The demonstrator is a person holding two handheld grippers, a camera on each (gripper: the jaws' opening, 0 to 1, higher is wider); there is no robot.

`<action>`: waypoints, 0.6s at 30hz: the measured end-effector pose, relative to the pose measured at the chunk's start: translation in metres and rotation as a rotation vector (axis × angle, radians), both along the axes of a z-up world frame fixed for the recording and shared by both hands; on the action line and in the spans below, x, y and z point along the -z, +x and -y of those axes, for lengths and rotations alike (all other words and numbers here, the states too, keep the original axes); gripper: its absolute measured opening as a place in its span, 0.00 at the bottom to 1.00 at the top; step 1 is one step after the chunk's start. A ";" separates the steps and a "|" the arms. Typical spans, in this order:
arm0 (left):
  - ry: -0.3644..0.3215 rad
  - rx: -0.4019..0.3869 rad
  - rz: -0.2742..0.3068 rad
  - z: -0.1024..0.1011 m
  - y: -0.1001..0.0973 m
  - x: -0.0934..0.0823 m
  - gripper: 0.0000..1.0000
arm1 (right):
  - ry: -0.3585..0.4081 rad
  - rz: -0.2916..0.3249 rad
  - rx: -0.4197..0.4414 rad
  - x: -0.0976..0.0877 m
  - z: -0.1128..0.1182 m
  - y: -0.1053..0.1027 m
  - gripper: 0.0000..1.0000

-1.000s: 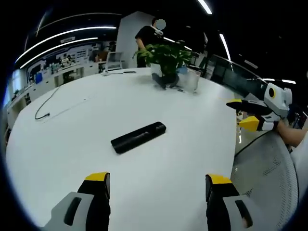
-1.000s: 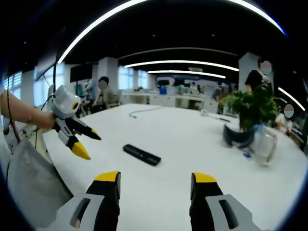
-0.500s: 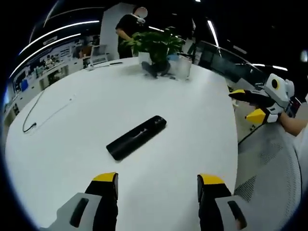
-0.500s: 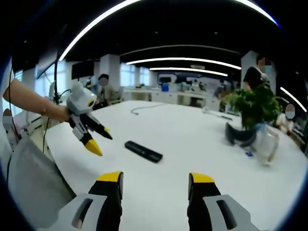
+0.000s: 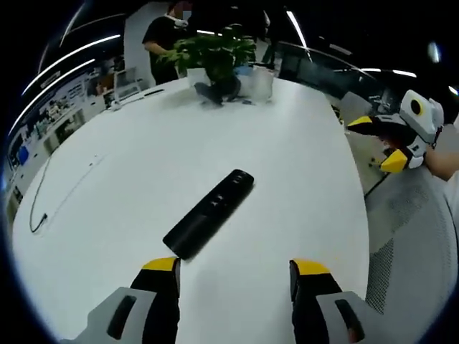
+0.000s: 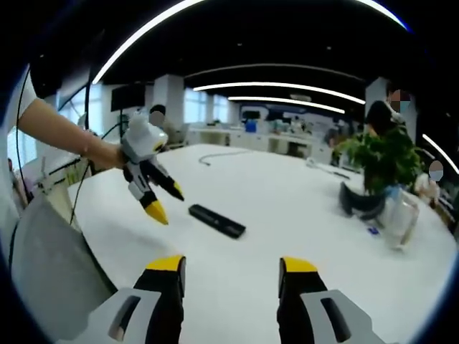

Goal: Press the specified remote control buttons in sequence, fully releasing each button before pressing the next.

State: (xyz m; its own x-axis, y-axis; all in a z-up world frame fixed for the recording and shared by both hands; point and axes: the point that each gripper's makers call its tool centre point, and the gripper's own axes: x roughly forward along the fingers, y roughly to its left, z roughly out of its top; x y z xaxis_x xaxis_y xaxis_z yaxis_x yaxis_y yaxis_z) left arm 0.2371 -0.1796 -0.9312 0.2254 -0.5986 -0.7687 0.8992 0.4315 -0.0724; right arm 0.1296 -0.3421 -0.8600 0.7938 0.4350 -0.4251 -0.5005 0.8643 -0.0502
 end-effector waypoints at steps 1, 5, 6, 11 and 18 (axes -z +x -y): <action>0.011 0.006 -0.001 -0.001 0.003 0.002 0.63 | -0.002 -0.001 -0.001 0.000 0.000 0.000 0.49; 0.046 0.039 -0.007 -0.002 0.007 0.006 0.61 | -0.011 -0.005 -0.005 0.001 0.000 0.000 0.48; 0.053 0.046 -0.011 -0.003 0.008 0.007 0.60 | -0.013 -0.005 -0.004 0.001 0.000 0.000 0.47; 0.056 0.037 -0.014 -0.004 0.019 0.008 0.59 | -0.012 -0.007 -0.001 0.001 0.001 0.000 0.46; 0.067 0.060 -0.002 0.004 0.029 0.011 0.57 | -0.015 -0.009 -0.006 0.002 0.000 -0.001 0.43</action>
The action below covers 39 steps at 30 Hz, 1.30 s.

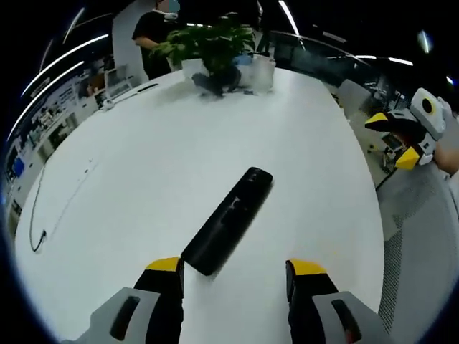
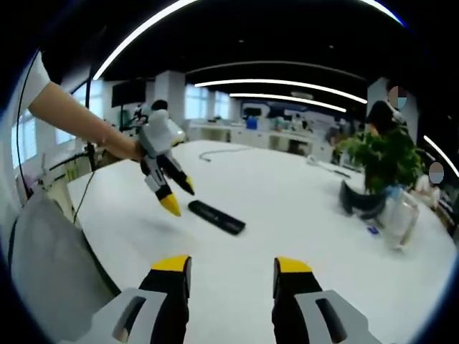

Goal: Press the specified remote control buttons in sequence, fully releasing each button before pressing the next.

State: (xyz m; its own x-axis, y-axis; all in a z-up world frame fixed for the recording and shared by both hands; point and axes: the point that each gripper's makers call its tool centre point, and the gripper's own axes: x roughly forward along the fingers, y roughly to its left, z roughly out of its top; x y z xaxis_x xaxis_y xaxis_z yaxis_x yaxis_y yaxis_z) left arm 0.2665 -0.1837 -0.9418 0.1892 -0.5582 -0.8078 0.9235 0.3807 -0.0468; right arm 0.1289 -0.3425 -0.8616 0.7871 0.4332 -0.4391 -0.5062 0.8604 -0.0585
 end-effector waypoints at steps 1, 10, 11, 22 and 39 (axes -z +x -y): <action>0.005 0.011 0.005 0.001 0.001 0.001 0.56 | 0.004 0.000 -0.001 0.000 0.000 0.000 0.42; 0.043 0.062 0.013 0.012 0.013 0.009 0.49 | 0.004 -0.008 -0.004 0.001 -0.001 -0.001 0.39; 0.044 0.064 0.013 0.012 0.014 0.010 0.49 | 0.004 -0.009 -0.006 0.001 -0.001 -0.001 0.39; 0.105 0.142 -0.007 0.018 0.022 0.026 0.40 | 0.043 0.016 -0.006 -0.006 -0.002 0.000 0.35; 0.154 0.321 0.047 0.018 0.004 0.025 0.22 | 0.043 0.024 0.018 -0.007 0.001 0.001 0.34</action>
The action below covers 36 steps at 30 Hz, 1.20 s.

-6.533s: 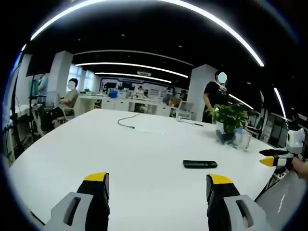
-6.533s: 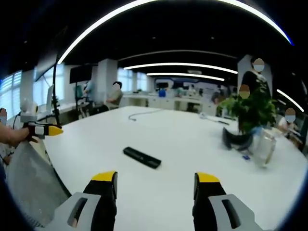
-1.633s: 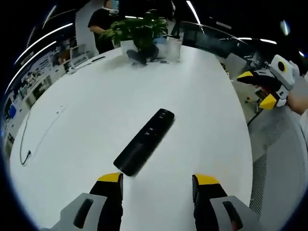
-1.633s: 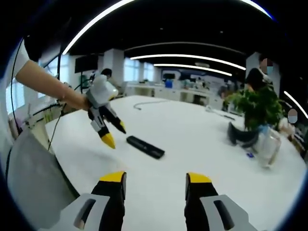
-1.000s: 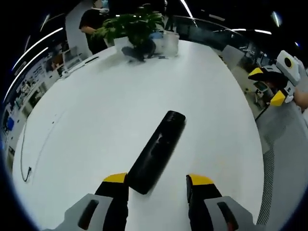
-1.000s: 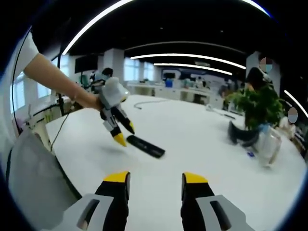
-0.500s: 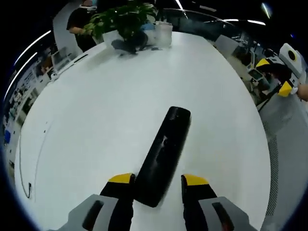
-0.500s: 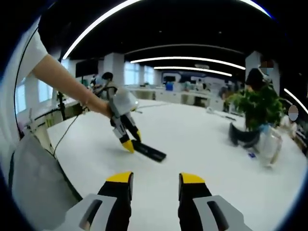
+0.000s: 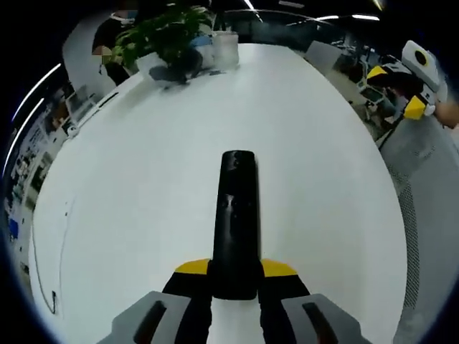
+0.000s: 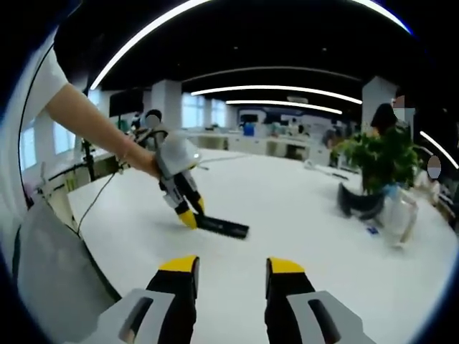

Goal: Press the specified remote control buttons in sequence, fully releasing each button before pressing the next.

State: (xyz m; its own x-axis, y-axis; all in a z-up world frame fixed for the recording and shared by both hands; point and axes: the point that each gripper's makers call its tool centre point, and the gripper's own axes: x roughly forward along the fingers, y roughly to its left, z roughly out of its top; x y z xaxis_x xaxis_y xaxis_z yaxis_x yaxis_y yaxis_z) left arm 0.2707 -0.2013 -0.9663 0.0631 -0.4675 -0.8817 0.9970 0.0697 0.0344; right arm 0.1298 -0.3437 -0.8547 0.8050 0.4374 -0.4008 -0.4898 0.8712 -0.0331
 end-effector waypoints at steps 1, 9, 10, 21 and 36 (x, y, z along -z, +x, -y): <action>0.008 0.016 -0.006 0.000 -0.005 0.000 0.22 | 0.000 0.000 -0.001 0.000 0.000 0.000 0.34; 0.035 0.041 -0.022 -0.001 -0.021 0.001 0.22 | -0.014 -0.012 -0.014 0.004 -0.002 -0.001 0.34; 0.037 0.043 -0.023 -0.001 -0.022 0.001 0.22 | -0.016 -0.013 -0.016 0.004 -0.002 -0.001 0.33; -0.003 0.013 -0.021 -0.005 -0.041 0.000 0.22 | -0.038 -0.030 -0.035 0.008 -0.004 -0.002 0.31; 0.004 0.016 -0.021 -0.009 -0.068 0.000 0.23 | -0.076 -0.050 -0.081 0.013 -0.010 -0.005 0.28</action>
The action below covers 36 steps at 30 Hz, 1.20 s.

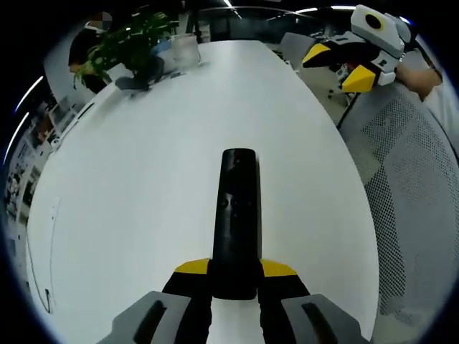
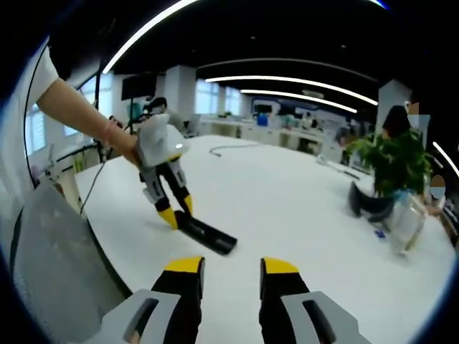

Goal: Press the specified remote control buttons in sequence, fully releasing each button before pressing the next.

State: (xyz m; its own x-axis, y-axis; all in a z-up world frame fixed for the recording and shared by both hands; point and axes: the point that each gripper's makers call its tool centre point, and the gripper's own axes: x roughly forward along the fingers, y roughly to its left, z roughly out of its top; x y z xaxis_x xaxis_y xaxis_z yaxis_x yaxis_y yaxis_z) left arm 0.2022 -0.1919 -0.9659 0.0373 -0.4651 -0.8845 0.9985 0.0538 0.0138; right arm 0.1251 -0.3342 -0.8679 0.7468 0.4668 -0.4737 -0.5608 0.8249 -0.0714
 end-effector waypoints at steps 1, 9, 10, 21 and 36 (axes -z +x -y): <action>0.003 -0.004 -0.003 0.000 -0.001 0.000 0.23 | -0.001 -0.001 0.000 0.000 0.000 0.000 0.28; 0.018 0.013 -0.001 -0.001 -0.013 0.000 0.23 | -0.011 -0.010 -0.008 0.003 -0.001 -0.001 0.27; 0.019 0.014 -0.001 -0.001 -0.014 0.000 0.23 | -0.012 -0.011 -0.008 0.003 -0.001 -0.001 0.27; 0.017 0.019 0.001 -0.002 -0.030 0.000 0.23 | -0.024 -0.026 -0.019 0.007 -0.002 -0.003 0.25; 0.051 0.053 0.001 -0.002 -0.047 0.001 0.23 | -0.050 -0.049 -0.053 0.011 -0.007 -0.008 0.21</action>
State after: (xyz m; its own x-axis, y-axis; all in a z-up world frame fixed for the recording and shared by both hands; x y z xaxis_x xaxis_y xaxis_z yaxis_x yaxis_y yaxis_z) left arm 0.1549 -0.1902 -0.9672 0.0146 -0.4205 -0.9072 0.9999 -0.0002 0.0162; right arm 0.1175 -0.3268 -0.8788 0.6973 0.4798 -0.5325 -0.6072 0.7901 -0.0833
